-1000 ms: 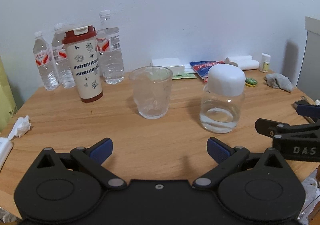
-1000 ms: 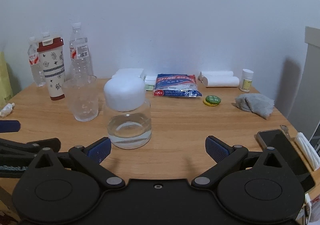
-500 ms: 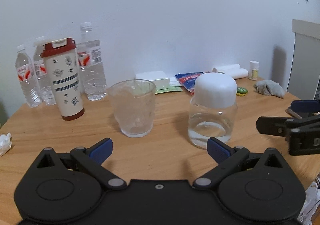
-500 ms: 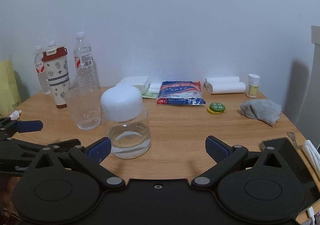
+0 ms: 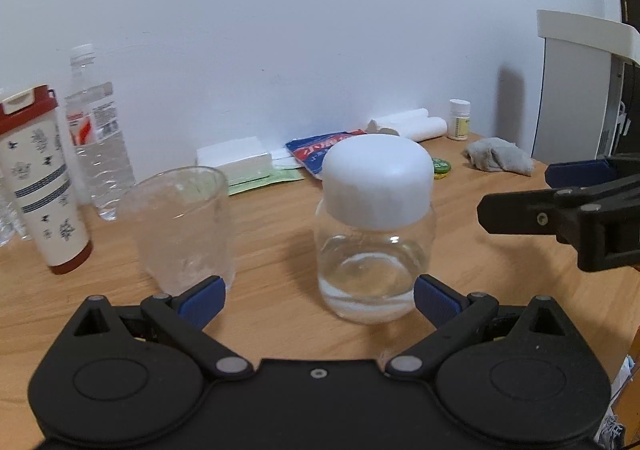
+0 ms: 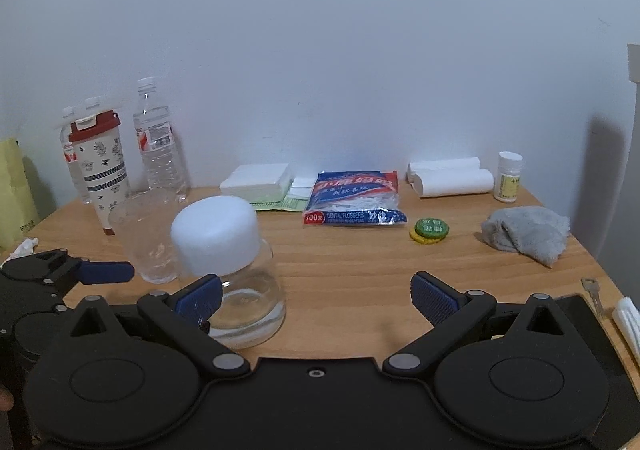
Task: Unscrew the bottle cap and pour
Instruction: 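Close the left gripper on the jar body while the right gripper closes on the white cap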
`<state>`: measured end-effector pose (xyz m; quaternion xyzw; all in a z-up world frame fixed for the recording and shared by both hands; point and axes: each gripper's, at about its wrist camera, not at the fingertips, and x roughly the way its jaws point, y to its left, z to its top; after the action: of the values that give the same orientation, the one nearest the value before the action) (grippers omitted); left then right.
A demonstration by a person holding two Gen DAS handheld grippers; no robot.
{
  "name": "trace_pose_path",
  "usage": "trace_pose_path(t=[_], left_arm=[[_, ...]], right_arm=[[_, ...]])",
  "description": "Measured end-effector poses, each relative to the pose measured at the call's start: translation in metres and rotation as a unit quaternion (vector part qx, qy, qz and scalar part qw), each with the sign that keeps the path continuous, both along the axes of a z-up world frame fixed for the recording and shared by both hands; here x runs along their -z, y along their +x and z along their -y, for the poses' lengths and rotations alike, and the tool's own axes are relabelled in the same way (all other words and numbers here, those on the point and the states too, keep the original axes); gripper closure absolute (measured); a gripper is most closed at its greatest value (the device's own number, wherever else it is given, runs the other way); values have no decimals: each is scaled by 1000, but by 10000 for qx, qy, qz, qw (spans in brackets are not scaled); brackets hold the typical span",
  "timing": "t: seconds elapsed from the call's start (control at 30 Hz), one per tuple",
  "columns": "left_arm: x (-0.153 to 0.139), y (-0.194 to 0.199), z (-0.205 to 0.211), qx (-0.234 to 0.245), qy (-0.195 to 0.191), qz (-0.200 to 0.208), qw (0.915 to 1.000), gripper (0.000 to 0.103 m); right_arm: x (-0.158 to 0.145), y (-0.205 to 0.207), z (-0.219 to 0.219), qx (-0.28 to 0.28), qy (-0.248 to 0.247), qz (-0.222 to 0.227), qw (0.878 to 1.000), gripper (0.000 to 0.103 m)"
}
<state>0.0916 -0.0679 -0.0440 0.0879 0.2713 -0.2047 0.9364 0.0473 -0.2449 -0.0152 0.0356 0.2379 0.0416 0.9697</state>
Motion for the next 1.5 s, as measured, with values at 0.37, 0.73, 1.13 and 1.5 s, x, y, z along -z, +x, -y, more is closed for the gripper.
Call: trace_pose_path(t=[0.37, 0.73, 1.13, 1.5], left_arm=[[12, 4, 21, 417, 330, 129, 9985, 0], [19, 21, 21, 682, -48, -214, 9974, 0], [23, 35, 27, 600, -85, -69, 9981, 1], [23, 44, 26, 655, -277, -230, 9972, 14]], right_arm=[[-3, 12, 1, -180, 46, -115, 9998, 0], [2, 25, 17, -372, 489, 131, 9980, 0], [-2, 38, 10, -1326, 218, 588, 9892, 1], [0, 63, 7, -1919, 537, 547, 9784, 1]])
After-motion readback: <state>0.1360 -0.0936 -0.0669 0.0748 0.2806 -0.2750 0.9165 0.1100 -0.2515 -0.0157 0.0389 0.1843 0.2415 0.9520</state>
